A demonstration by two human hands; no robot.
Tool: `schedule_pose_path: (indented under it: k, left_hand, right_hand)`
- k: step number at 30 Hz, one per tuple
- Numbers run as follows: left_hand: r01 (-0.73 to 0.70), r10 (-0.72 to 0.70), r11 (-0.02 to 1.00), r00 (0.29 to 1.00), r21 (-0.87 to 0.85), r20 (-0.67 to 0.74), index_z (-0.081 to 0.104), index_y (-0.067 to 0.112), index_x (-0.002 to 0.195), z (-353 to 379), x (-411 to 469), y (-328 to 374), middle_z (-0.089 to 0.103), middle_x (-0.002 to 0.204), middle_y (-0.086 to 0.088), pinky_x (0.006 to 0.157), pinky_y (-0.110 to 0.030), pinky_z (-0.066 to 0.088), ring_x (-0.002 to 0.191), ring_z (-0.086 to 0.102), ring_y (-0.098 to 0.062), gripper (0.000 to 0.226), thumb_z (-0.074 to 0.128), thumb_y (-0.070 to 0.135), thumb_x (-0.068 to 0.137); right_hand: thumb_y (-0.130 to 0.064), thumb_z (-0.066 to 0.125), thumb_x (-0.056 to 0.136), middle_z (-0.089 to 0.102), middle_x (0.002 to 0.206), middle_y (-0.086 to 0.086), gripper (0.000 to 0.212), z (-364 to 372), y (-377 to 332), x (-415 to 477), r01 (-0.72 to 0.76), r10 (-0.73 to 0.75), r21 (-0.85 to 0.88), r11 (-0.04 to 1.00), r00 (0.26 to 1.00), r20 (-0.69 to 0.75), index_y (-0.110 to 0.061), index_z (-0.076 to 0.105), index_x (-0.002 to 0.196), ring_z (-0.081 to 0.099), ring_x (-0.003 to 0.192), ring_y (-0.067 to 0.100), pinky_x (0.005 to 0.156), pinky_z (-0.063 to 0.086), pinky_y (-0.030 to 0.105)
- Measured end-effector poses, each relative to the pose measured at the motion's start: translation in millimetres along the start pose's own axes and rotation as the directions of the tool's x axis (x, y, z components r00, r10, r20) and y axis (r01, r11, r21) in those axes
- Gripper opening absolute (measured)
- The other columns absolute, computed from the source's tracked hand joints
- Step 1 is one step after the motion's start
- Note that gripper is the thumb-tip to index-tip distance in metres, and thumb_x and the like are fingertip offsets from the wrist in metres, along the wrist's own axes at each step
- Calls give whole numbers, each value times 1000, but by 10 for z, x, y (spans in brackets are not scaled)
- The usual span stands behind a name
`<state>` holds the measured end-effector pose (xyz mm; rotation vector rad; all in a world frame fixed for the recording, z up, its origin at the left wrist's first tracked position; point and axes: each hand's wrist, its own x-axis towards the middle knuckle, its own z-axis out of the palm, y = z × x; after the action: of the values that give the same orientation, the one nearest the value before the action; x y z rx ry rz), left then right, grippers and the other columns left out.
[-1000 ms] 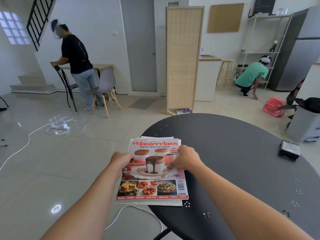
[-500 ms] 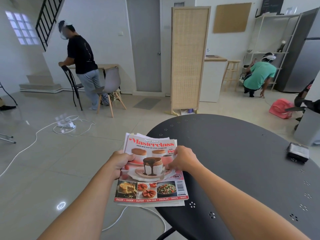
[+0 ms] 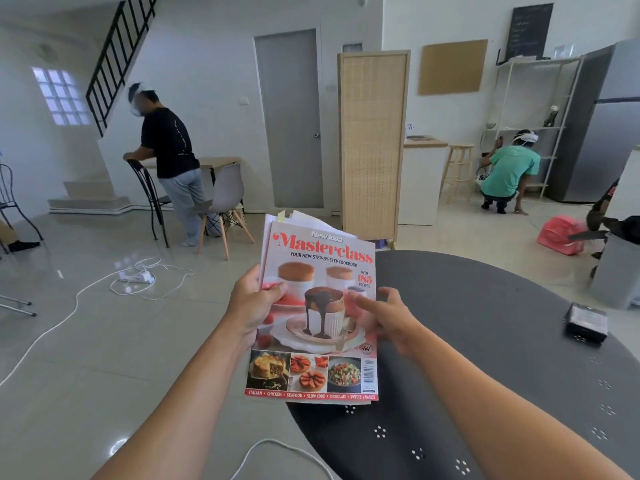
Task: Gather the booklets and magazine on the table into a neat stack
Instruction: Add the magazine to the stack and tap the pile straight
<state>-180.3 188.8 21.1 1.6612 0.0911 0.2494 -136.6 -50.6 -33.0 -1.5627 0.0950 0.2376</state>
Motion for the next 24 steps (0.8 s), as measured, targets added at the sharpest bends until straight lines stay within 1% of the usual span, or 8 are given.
schedule_pose_path:
  k: [4, 6, 9, 11, 14, 17, 20, 24]
  left_hand:
    - [-71, 77, 995, 994, -69, 80, 66, 21, 114, 183, -53, 196, 73, 109, -9, 84, -44, 59, 102, 70, -27, 32, 63, -3, 93]
    - [-92, 103, 991, 988, -102, 116, 65, 19, 117, 280, -83, 239, 74, 109, -11, 82, -44, 60, 101, 72, -28, 34, 63, -4, 92]
    - [-94, 122, 982, 978, -164, 168, 63, 16, 124, 414, -141, 279, 75, 110, -13, 75, -41, 63, 97, 75, -28, 39, 62, -6, 92]
    - [-99, 135, 977, 971, -187, 195, 61, 15, 127, 488, -167, 280, 74, 113, -15, 78, -45, 62, 101, 73, -32, 40, 62, -6, 92]
    - [-111, 162, 971, 957, -214, 241, 62, 16, 126, 639, -208, 303, 73, 112, -17, 83, -54, 60, 105, 70, -38, 40, 62, -6, 92]
    - [-133, 193, 965, 944, -227, 266, 61, 17, 127, 802, -245, 352, 75, 112, -10, 81, -46, 61, 106, 71, -30, 42, 62, -5, 92]
    - [-152, 207, 963, 947, -224, 246, 62, 21, 124, 921, -241, 382, 76, 110, -7, 80, -42, 61, 106, 71, -28, 42, 62, -5, 92]
    - [-170, 209, 961, 963, -217, 173, 60, 25, 120, 1115, -262, 401, 74, 109, -4, 68, -31, 62, 97, 74, -19, 40, 62, -4, 93]
  right_hand:
    - [-41, 88, 66, 66, 125, 22, 92, -246, -249, -19, 136, -155, 204, 969, 985, 79, -2, 45, 137, 70, 101, 33, 81, 60, 46]
    - [-36, 82, 76, 64, 128, 25, 69, -361, -375, -73, 219, -248, 220, 951, 962, 112, -2, 58, 131, 67, 102, 37, 76, 59, 41]
    - [-30, 74, 85, 64, 126, 28, 46, -585, -469, -179, 273, -298, 189, 943, 947, 122, -5, 67, 123, 67, 102, 39, 87, 53, 49]
    - [-36, 77, 80, 66, 124, 27, 51, -714, -483, -248, 274, -294, 168, 947, 950, 104, -9, 67, 123, 69, 98, 34, 86, 51, 49]
    - [-38, 76, 78, 62, 129, 27, 59, -878, -496, -389, 318, -352, 199, 927, 922, 163, -5, 65, 126, 63, 110, 43, 99, 48, 54]
    - [-40, 77, 75, 66, 130, 16, 63, -1031, -555, -557, 360, -399, 202, 911, 895, 200, -3, 66, 125, 64, 105, 32, 99, 46, 49]
    - [-19, 64, 90, 69, 125, 20, 43, -1167, -638, -608, 457, -484, 201, 866, 869, 108, 7, 63, 124, 67, 113, 31, 87, 52, 34]
    - [-8, 58, 96, 70, 117, 27, 29, -1250, -760, -656, 564, -566, 99, 820, 825, -13, 7, 63, 121, 67, 114, 39, 92, 52, 50]
